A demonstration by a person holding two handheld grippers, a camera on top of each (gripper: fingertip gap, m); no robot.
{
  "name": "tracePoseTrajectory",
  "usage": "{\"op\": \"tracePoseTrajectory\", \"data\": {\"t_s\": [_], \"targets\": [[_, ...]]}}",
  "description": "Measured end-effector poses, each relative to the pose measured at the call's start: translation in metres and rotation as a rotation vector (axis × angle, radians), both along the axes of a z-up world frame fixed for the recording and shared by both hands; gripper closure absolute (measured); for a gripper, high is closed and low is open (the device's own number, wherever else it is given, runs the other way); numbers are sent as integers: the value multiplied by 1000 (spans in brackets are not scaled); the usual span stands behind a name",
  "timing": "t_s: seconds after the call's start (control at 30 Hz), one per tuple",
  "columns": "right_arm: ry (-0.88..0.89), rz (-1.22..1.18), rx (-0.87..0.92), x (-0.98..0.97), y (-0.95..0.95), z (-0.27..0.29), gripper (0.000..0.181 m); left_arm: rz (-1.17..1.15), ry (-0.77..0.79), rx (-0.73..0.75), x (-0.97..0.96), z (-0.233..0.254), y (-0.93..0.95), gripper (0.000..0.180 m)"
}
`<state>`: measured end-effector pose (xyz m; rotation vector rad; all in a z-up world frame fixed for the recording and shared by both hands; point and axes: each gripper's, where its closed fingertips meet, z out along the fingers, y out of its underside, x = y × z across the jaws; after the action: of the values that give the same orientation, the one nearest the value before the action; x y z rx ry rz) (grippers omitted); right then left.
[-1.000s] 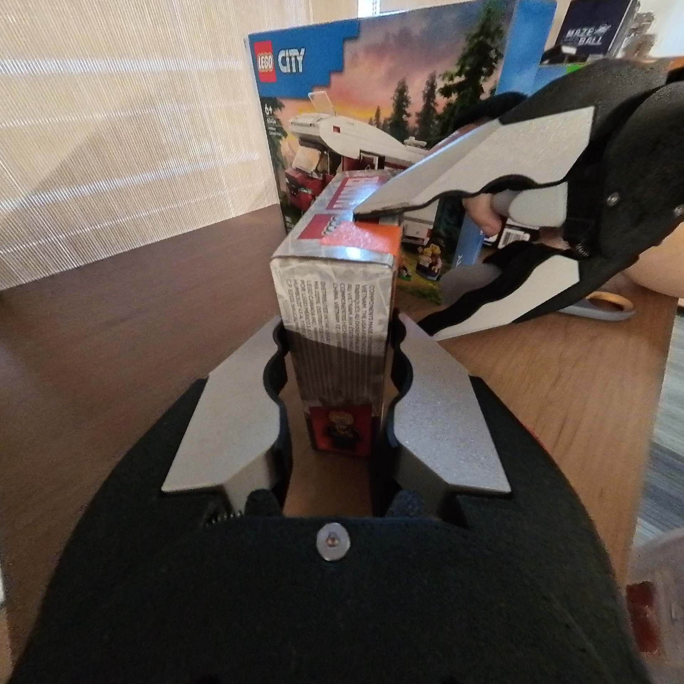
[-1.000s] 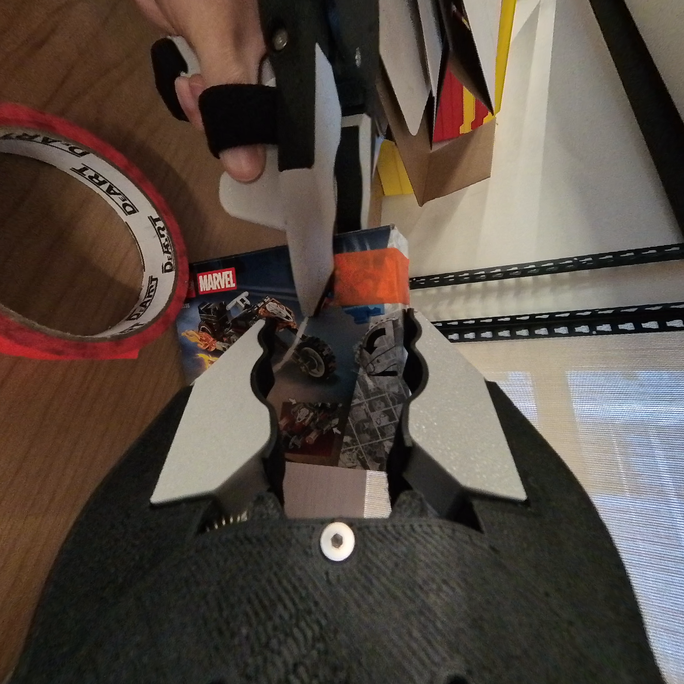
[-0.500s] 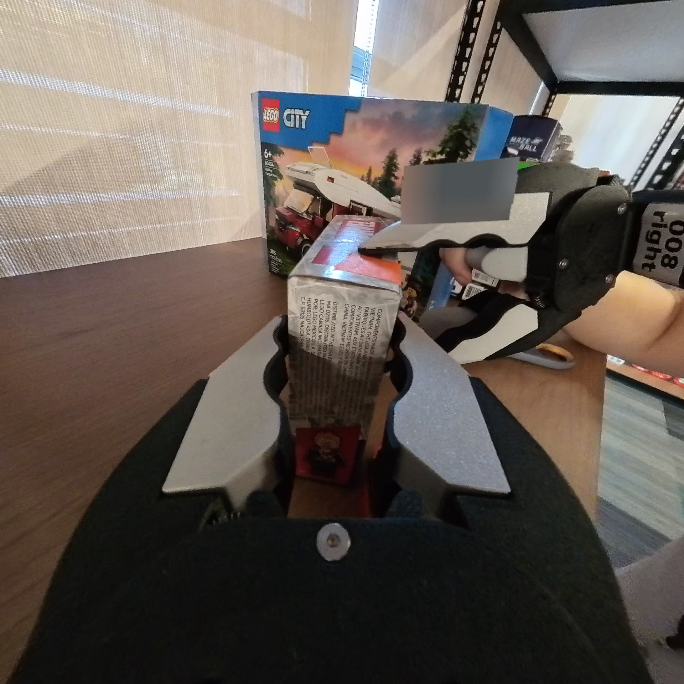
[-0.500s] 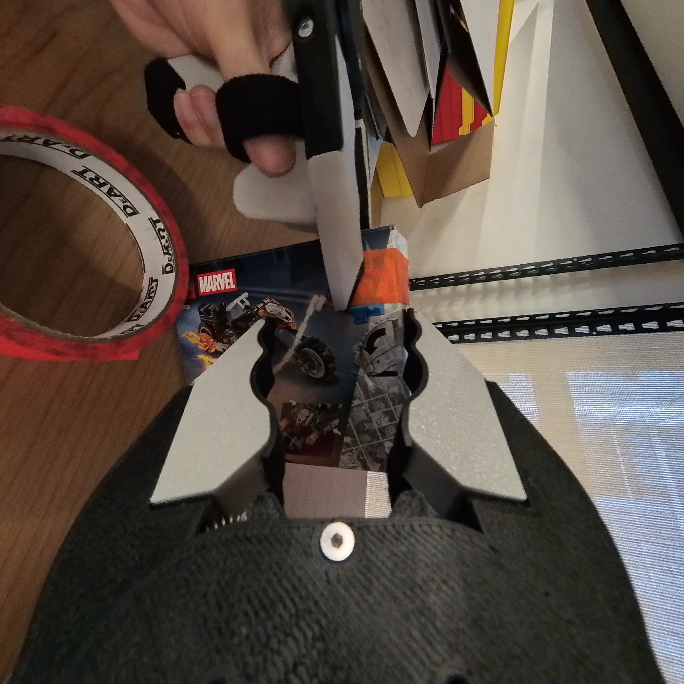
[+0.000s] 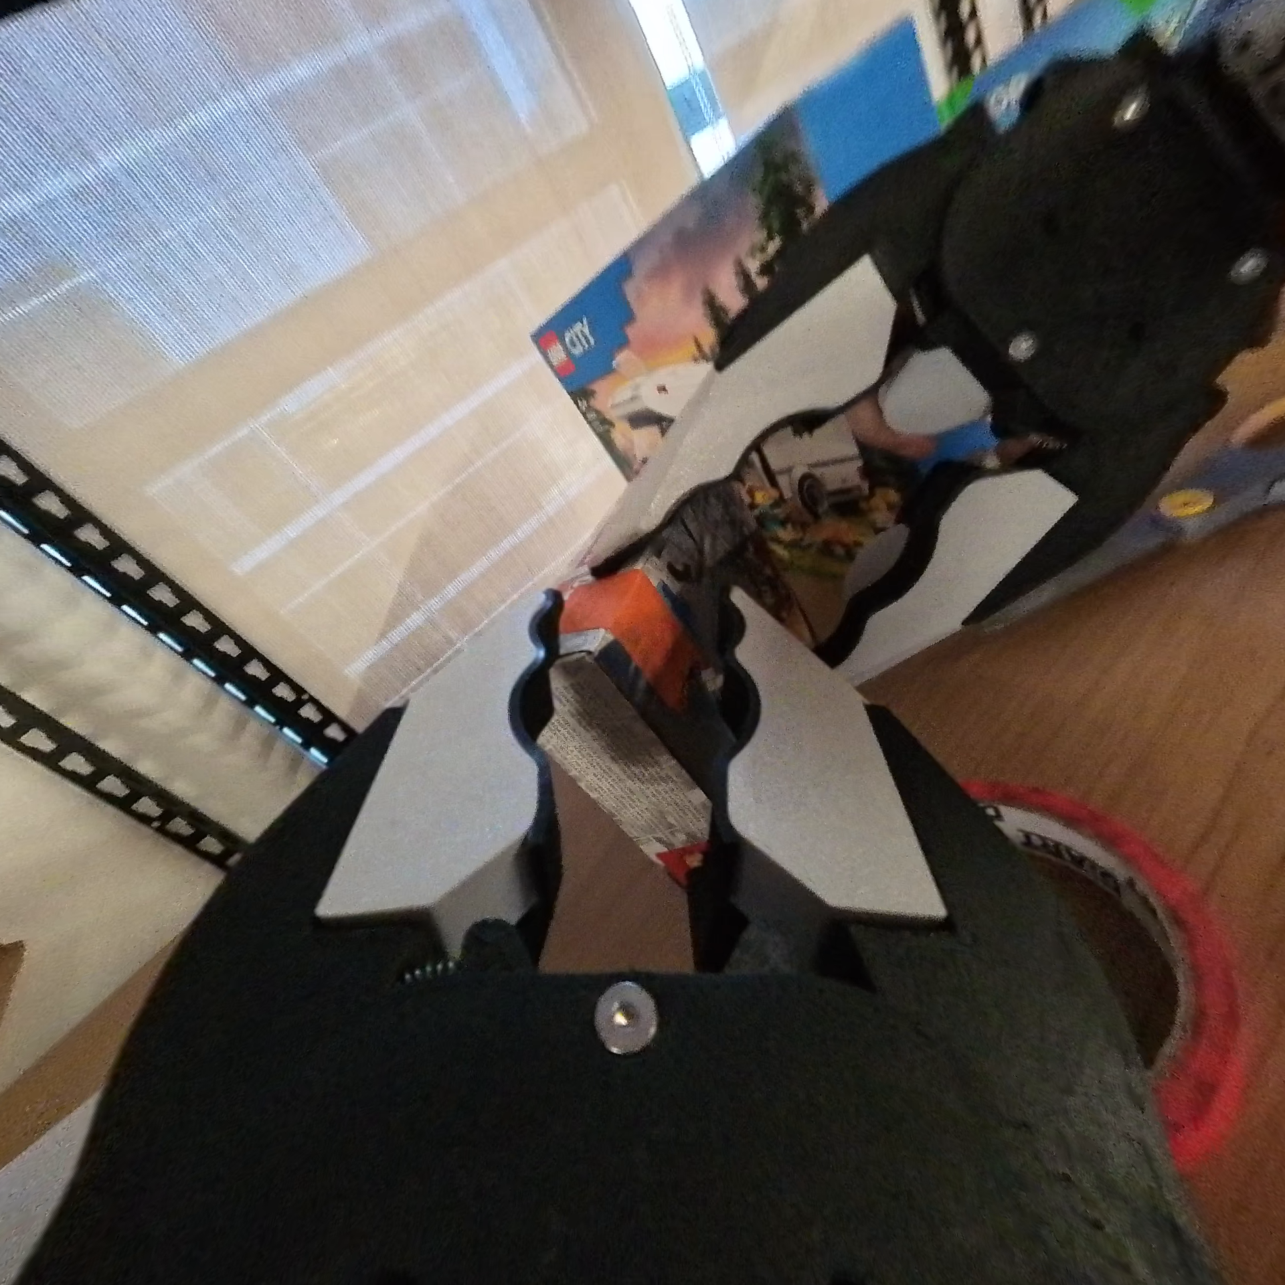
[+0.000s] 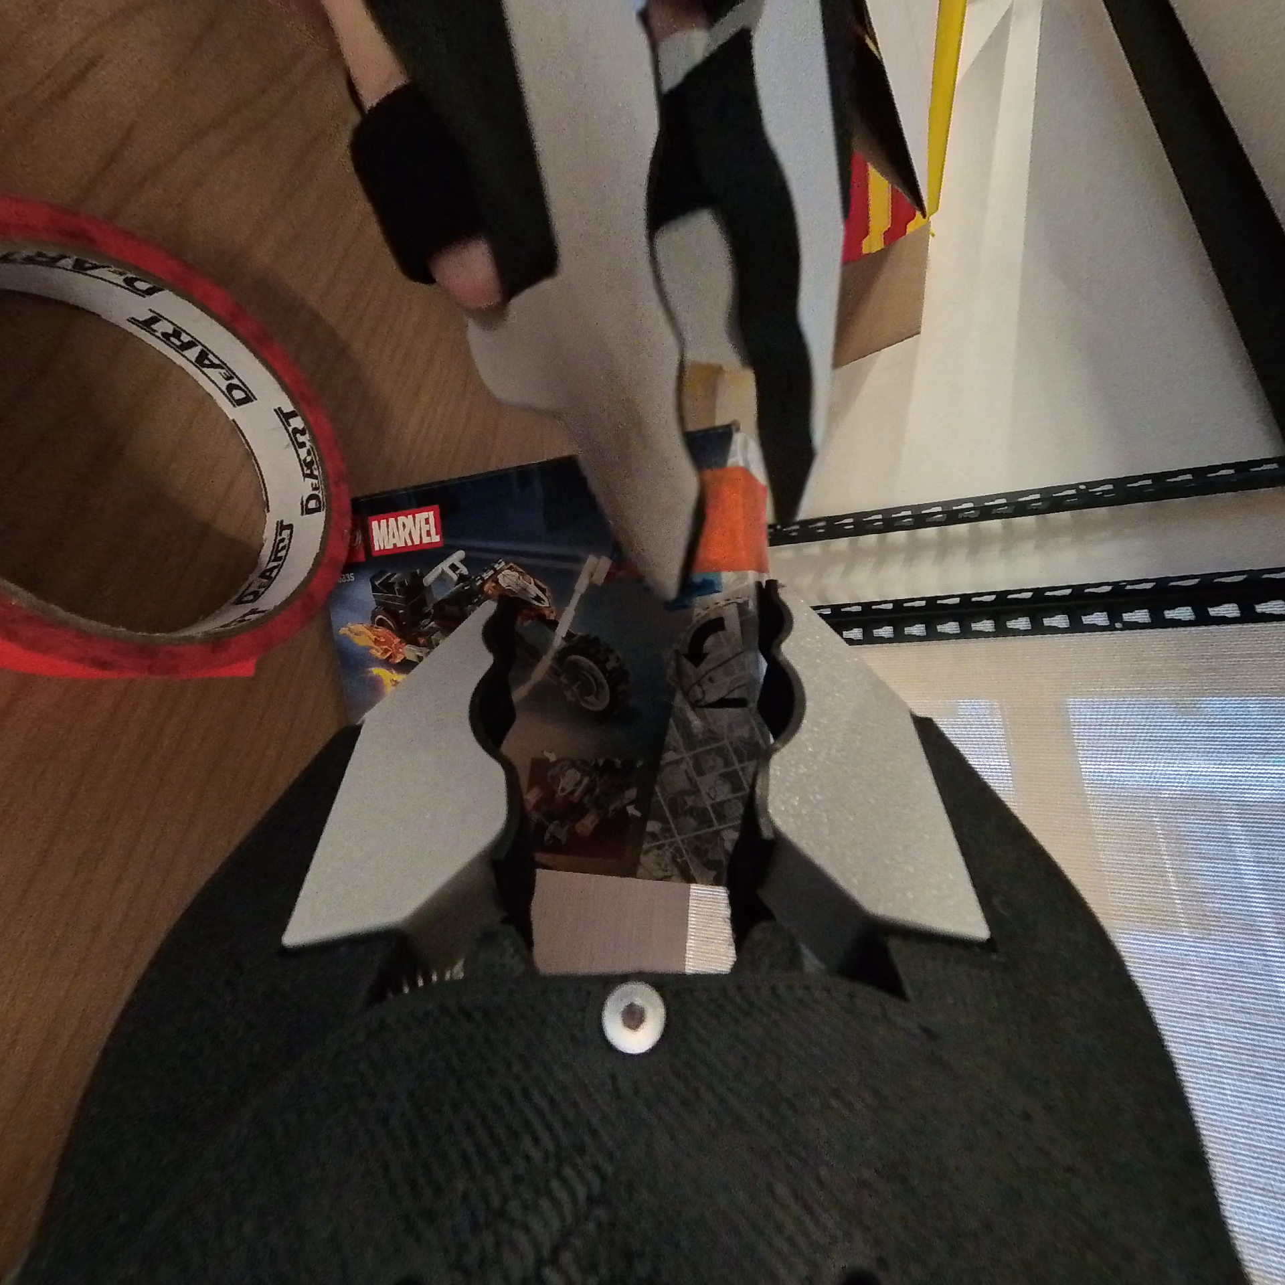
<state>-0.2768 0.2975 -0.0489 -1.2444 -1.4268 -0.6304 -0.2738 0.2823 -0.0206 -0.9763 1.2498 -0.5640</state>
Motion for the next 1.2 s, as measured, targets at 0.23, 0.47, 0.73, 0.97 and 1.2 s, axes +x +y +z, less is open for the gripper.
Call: {"op": "tracePoseTrajectory", "data": {"t_s": [0.23, 0.47, 0.73, 0.97, 1.2], "targets": [[-6, -6, -3, 0, 0, -1, 108, 95, 88, 5, -1, -3, 9, 134], [-15, -13, -3, 0, 0, -1, 107, 184, 119, 43, -1, -2, 13, 119], [-15, -19, -6, -1, 0, -2, 106, 234, 277, 256, -1, -19, 14, 113], [-23, -33, -7, 1, 1, -3, 105, 252, 318, 372, 6, -21, 4, 114], [-10, -20, -71, -2, -6, 2, 109, 279, 8, 50, -21, 1, -2, 105]]}}
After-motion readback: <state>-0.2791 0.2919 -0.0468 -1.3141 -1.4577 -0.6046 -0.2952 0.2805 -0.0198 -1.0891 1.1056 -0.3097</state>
